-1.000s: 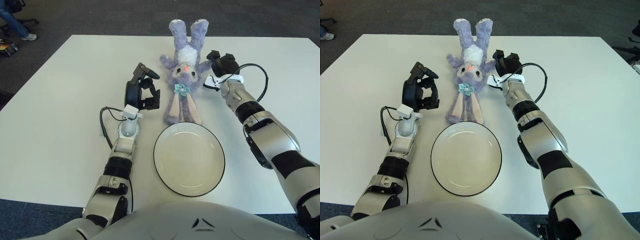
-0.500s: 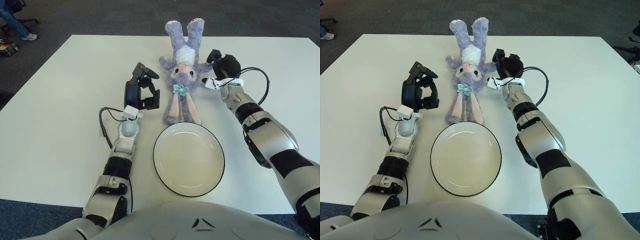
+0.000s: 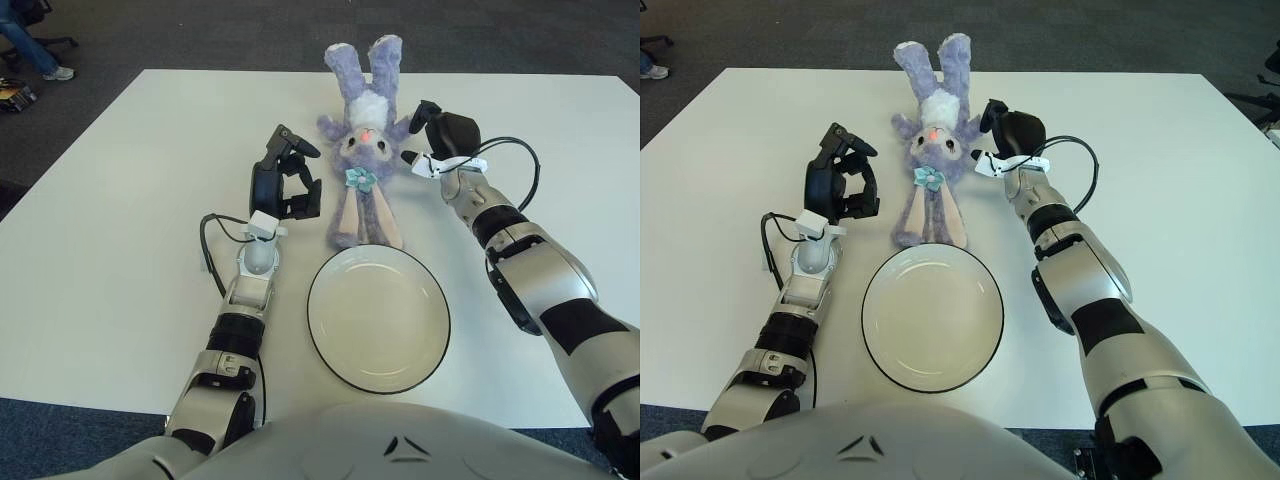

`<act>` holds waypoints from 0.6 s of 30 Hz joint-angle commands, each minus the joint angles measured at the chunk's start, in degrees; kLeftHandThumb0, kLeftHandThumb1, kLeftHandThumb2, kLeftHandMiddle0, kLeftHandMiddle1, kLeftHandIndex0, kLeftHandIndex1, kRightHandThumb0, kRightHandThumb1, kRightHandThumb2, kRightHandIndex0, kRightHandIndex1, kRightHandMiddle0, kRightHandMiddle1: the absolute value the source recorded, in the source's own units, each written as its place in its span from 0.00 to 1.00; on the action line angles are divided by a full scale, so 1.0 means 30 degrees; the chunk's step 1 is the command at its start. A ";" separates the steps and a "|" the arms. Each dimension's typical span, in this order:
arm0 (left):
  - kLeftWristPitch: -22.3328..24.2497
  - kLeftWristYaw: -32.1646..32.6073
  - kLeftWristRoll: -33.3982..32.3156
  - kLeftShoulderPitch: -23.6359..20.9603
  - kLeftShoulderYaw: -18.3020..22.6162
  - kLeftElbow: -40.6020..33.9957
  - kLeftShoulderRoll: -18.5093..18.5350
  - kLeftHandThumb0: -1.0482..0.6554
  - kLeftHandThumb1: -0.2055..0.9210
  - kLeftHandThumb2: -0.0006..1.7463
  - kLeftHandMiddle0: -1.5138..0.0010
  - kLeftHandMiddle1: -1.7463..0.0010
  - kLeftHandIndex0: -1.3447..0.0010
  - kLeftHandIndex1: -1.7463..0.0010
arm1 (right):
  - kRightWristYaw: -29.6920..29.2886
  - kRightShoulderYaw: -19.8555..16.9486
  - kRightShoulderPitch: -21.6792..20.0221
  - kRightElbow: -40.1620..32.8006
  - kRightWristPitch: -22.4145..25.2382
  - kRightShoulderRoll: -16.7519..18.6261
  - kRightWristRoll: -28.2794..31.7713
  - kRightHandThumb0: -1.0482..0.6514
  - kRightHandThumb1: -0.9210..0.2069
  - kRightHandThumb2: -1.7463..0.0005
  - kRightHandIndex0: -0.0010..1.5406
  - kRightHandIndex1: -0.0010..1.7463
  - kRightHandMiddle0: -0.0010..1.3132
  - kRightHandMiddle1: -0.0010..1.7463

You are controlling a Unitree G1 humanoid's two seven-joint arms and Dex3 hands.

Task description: Put the doll into the plate.

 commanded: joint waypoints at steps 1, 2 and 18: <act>0.0170 0.0045 -0.0130 0.2385 -0.0091 0.1301 0.0025 0.36 0.61 0.63 0.32 0.00 0.64 0.00 | -0.0359 -0.0136 0.0015 0.0134 -0.0084 -0.0043 0.0114 0.62 0.53 0.32 0.47 0.87 0.39 0.89; 0.0184 0.0035 -0.0139 0.2393 -0.0098 0.1289 0.0023 0.36 0.61 0.63 0.32 0.00 0.64 0.00 | -0.0378 -0.0135 0.0029 0.0151 -0.0079 -0.0047 0.0116 0.62 0.54 0.32 0.48 0.86 0.40 0.88; 0.0236 -0.0127 -0.0289 0.2433 -0.0164 0.1246 0.0085 0.36 0.62 0.63 0.31 0.00 0.65 0.00 | -0.0629 0.0080 0.0158 0.0275 0.0375 -0.0099 -0.0102 0.62 0.65 0.25 0.55 0.87 0.46 0.85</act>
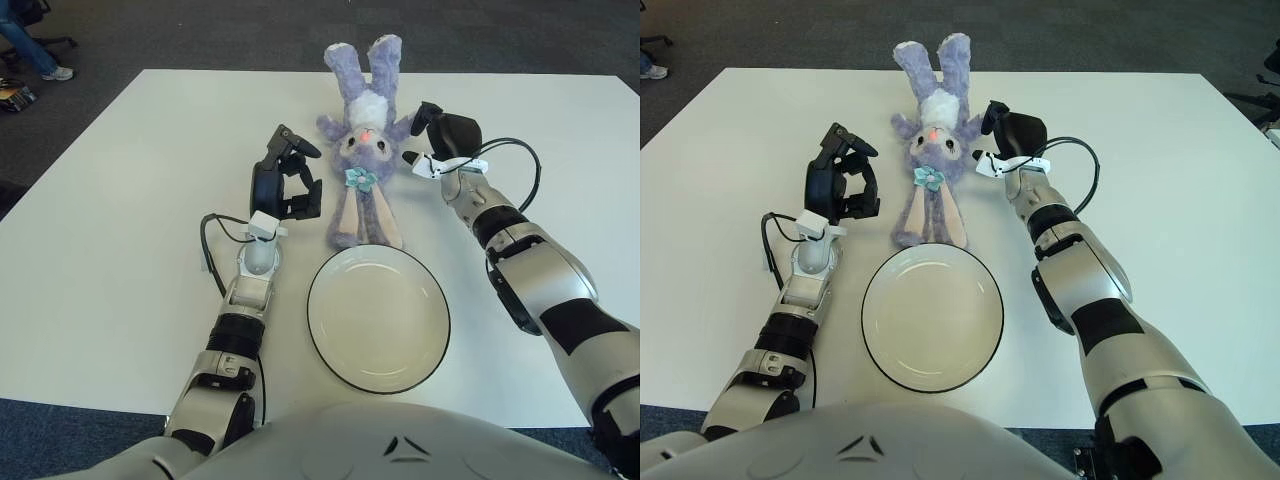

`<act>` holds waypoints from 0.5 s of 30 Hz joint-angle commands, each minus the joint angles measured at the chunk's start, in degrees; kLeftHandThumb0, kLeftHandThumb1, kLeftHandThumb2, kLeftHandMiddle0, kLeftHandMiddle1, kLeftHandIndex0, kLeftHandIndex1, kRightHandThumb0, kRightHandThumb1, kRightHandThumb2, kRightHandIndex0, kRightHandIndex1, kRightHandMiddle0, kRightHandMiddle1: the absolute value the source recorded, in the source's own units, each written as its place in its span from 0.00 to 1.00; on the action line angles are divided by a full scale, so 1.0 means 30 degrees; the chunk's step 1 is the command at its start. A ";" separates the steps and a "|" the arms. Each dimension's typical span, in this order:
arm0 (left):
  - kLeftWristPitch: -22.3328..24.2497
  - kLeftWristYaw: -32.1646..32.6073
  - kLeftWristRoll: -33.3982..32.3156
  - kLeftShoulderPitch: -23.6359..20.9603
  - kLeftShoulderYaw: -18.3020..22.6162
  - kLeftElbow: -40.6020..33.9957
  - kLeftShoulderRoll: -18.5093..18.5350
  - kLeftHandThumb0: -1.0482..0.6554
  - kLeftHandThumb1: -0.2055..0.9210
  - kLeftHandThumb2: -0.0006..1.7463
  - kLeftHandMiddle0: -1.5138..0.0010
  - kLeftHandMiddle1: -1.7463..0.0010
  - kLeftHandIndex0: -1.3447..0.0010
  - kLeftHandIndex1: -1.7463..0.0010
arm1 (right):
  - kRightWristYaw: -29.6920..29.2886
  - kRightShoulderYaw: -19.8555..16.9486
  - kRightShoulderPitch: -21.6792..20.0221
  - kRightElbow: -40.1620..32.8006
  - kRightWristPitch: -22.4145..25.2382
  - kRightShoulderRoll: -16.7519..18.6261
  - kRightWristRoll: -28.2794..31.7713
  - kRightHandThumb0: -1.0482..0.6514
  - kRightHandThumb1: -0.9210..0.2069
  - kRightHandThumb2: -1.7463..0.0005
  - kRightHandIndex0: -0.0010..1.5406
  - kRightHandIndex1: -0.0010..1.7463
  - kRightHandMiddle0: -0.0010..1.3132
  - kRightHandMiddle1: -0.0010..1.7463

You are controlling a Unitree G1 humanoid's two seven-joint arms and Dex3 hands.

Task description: Put the doll into the plate.

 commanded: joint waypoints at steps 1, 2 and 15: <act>0.0195 -0.0101 -0.0260 0.2389 -0.0096 0.1352 0.0049 0.36 0.62 0.63 0.31 0.00 0.65 0.00 | -0.0315 0.0046 0.0150 0.0116 0.0288 -0.0098 -0.0100 0.62 0.65 0.25 0.55 0.88 0.46 0.84; 0.0196 -0.0093 -0.0260 0.2390 -0.0096 0.1348 0.0041 0.36 0.62 0.63 0.31 0.00 0.65 0.00 | -0.0346 0.0067 0.0159 0.0107 0.0324 -0.0102 -0.0116 0.61 0.66 0.24 0.55 0.88 0.47 0.84; 0.0272 -0.0075 -0.0184 0.2459 -0.0132 0.1271 0.0127 0.36 0.62 0.63 0.32 0.00 0.65 0.00 | -0.1370 0.0546 0.0134 -0.0024 0.0826 -0.0080 -0.0623 0.62 0.41 0.43 0.41 0.88 0.36 0.87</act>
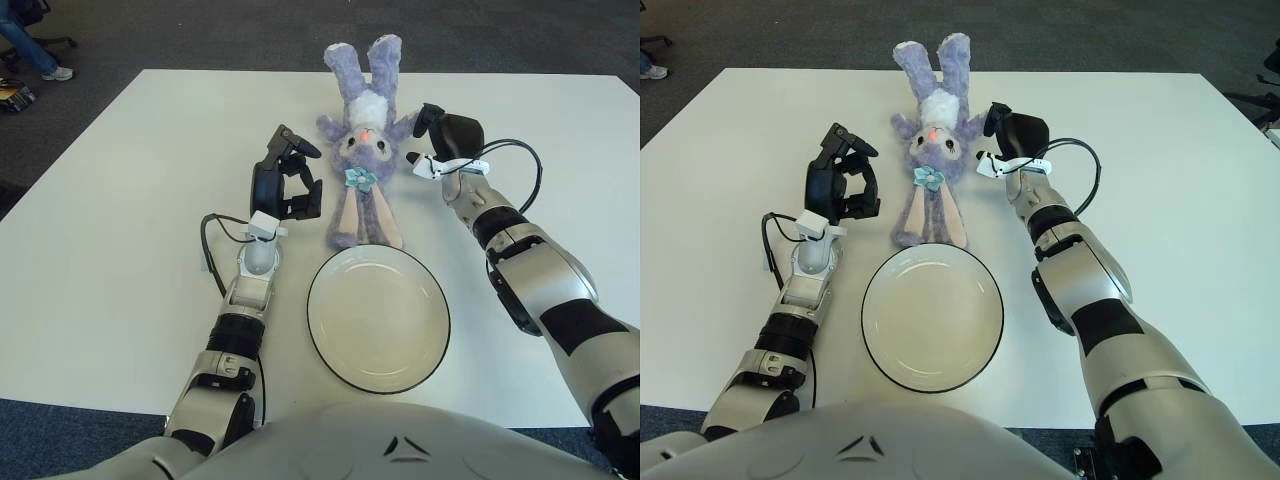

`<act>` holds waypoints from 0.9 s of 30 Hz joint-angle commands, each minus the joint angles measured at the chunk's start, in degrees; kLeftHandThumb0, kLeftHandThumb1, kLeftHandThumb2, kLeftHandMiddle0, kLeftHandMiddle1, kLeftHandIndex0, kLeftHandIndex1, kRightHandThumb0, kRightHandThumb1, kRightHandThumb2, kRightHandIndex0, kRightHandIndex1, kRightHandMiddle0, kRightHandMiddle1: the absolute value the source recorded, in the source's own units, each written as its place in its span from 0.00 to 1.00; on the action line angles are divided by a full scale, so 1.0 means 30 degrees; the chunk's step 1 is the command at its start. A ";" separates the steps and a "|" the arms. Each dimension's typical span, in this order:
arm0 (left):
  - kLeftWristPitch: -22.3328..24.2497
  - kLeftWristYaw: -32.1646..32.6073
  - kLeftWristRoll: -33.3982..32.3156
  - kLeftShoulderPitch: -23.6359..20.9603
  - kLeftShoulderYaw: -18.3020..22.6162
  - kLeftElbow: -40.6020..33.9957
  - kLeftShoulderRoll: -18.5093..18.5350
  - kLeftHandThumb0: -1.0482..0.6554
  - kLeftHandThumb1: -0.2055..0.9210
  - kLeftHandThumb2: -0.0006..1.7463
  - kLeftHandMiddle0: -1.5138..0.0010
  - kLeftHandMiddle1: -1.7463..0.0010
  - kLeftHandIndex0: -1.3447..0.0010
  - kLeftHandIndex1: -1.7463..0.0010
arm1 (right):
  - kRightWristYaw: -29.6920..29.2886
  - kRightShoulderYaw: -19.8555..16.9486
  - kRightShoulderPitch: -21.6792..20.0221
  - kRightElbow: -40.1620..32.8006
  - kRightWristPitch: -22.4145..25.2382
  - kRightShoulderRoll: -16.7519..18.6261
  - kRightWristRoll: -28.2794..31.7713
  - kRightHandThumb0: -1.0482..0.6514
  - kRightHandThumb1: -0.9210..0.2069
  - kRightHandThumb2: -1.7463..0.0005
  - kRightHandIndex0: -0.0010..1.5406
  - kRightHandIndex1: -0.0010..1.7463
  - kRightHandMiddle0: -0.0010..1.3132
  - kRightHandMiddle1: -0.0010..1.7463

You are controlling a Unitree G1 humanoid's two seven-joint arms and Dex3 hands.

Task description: Put the doll into the plate.

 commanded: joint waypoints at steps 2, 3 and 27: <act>0.0247 -0.0074 -0.0169 0.2442 -0.0076 0.1301 0.0105 0.37 0.62 0.62 0.31 0.00 0.65 0.00 | -0.0588 0.0499 -0.0031 0.0014 0.0852 -0.0061 -0.0636 0.74 0.17 0.68 0.35 0.85 0.22 0.80; 0.0247 -0.0079 -0.0172 0.2444 -0.0082 0.1298 0.0109 0.37 0.62 0.62 0.31 0.00 0.65 0.00 | -0.0640 0.0604 -0.0060 0.0032 0.1051 -0.0056 -0.0755 0.69 0.24 0.64 0.31 0.80 0.20 0.78; 0.0069 -0.0192 -0.0284 0.2110 -0.0089 0.1754 0.0324 0.37 0.63 0.62 0.32 0.00 0.65 0.00 | -0.0292 0.1130 -0.0867 -0.0951 0.4009 0.0157 -0.1077 0.45 0.73 0.32 0.09 0.44 0.00 0.58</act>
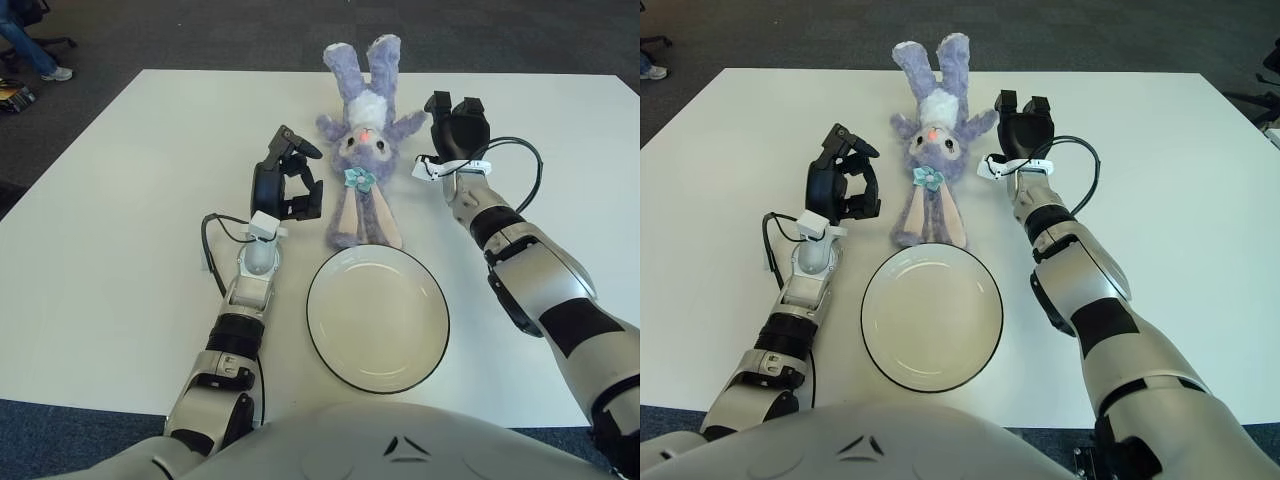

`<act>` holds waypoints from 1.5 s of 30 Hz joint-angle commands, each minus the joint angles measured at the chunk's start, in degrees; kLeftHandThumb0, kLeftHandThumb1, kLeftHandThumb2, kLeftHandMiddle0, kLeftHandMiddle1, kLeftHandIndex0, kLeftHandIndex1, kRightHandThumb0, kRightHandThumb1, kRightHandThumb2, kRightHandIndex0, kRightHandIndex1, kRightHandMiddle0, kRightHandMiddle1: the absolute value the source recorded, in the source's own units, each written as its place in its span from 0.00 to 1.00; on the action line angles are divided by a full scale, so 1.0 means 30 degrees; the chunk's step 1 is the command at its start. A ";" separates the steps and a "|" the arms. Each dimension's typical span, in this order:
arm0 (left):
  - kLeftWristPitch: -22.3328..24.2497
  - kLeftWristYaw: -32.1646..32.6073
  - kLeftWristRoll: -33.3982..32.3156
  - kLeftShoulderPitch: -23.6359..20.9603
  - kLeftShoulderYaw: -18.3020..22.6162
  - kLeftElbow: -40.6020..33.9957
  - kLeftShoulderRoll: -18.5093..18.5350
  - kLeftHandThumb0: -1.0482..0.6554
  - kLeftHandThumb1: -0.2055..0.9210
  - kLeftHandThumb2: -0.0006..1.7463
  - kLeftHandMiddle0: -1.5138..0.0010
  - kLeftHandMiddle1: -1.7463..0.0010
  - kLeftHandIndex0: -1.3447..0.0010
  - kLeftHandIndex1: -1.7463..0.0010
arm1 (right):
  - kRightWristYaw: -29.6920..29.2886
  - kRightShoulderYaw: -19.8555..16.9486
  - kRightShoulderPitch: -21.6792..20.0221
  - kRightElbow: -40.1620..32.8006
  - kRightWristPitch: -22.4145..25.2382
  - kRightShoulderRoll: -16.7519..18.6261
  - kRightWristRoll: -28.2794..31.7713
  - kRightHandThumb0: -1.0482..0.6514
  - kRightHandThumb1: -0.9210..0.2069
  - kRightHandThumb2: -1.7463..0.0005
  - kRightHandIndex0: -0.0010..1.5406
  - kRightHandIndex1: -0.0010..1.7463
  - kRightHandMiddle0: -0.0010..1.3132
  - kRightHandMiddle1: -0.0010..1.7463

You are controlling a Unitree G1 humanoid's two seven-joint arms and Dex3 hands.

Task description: Put the doll into the plate.

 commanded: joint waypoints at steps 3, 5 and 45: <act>0.0022 -0.0054 -0.0040 0.2125 -0.0065 0.1661 0.0182 0.37 0.63 0.62 0.33 0.00 0.65 0.00 | 0.0668 -0.0323 -0.0755 -0.0655 0.0602 0.0129 0.0213 0.43 0.73 0.33 0.09 0.43 0.00 0.54; 0.0015 -0.0018 -0.0008 0.2126 -0.0068 0.1665 0.0188 0.37 0.63 0.62 0.33 0.00 0.65 0.00 | 0.0943 -0.0338 -0.0821 -0.0756 0.0780 0.0148 0.0231 0.43 0.72 0.34 0.09 0.43 0.00 0.52; 0.0142 -0.0049 -0.0078 0.2687 -0.0179 0.0924 0.0082 0.37 0.63 0.62 0.31 0.00 0.65 0.00 | 0.5590 0.1187 -0.2649 0.0593 0.0947 0.1328 -0.0208 0.53 0.72 0.30 0.12 0.43 0.00 0.57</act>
